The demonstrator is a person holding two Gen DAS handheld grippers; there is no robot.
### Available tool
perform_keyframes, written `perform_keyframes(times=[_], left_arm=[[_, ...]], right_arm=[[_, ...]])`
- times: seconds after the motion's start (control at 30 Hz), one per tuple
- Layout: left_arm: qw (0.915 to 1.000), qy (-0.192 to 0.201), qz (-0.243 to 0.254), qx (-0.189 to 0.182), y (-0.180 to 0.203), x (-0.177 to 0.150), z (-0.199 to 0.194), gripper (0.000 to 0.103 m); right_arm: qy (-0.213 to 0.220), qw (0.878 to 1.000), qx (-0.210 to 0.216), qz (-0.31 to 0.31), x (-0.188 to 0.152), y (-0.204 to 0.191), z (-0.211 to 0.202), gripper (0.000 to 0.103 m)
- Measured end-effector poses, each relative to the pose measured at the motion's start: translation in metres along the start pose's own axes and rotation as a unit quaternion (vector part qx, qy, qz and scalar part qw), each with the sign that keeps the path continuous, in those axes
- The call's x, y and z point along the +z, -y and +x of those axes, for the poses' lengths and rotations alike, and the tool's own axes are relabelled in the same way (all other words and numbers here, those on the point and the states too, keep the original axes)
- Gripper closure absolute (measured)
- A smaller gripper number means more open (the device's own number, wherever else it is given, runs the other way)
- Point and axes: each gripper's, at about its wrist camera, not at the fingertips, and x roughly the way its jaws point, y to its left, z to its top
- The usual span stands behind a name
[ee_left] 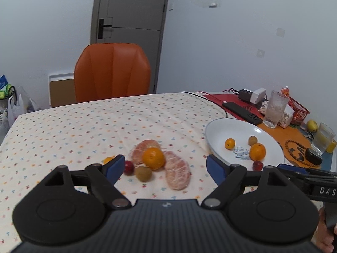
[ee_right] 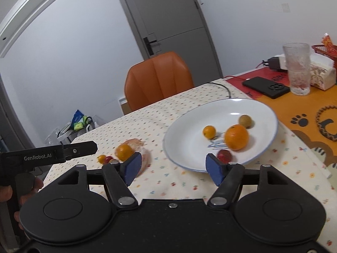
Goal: Organize fruits
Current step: 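Move both open grippers back toward the fruit cluster, then grasp the brown kiwi with the left gripper while the right gripper grasps the peeled citrus segment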
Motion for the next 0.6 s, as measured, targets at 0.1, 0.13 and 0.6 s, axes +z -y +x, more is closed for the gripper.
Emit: perform_keyframes(times=[0.1,0.13,0.6], left_arm=[[1.0,0.0,-0.008,0.003,-0.009,-0.002,-0.001,0.02],[0.9999,-0.001,-0.01,0.005,-0.011,-0.002,-0.002,0.02],[0.9998,-0.015,-0.015,0.006,-0.033,-0.01,0.006,0.034]], right_arm=[[-0.004,1.0,0.01,-0.005,-0.001,-0.008,0.004,0.03],[-0.005,1.0,0.013,-0.006,-0.001,-0.01,0.006,0.03],[-0.023,0.999,0.037,-0.027,-0.004,-0.036,0.031,0.03]])
